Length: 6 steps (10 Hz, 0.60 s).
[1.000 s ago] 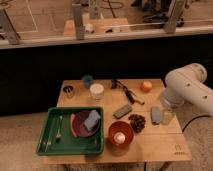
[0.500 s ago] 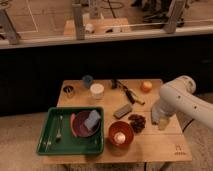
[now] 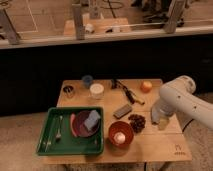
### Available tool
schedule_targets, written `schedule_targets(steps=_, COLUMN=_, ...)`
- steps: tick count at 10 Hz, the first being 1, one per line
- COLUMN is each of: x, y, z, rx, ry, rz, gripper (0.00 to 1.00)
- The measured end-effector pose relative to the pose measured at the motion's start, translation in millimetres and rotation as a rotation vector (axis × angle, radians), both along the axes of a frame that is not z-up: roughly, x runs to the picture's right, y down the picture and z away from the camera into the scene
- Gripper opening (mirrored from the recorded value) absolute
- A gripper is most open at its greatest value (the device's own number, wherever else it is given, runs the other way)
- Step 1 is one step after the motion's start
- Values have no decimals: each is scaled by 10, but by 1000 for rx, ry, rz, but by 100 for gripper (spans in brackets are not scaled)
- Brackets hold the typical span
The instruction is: Place towel in red bowl
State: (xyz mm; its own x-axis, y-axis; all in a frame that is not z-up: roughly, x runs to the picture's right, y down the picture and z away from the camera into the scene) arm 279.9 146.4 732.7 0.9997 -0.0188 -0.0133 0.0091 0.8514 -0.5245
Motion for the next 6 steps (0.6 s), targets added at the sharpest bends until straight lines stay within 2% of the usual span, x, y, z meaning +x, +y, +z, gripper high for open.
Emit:
schedule_targets(steps=2, x=111, y=-136, z=58, rx=31, ry=-22, rz=34, gripper=80)
schedule_targets(steps=4, x=205, y=-405, z=345, rx=51, ry=-59, rz=86, gripper=80)
schedule_targets(steps=6, x=297, y=-484, z=641, rx=46, ry=-76, rz=118, gripper=80)
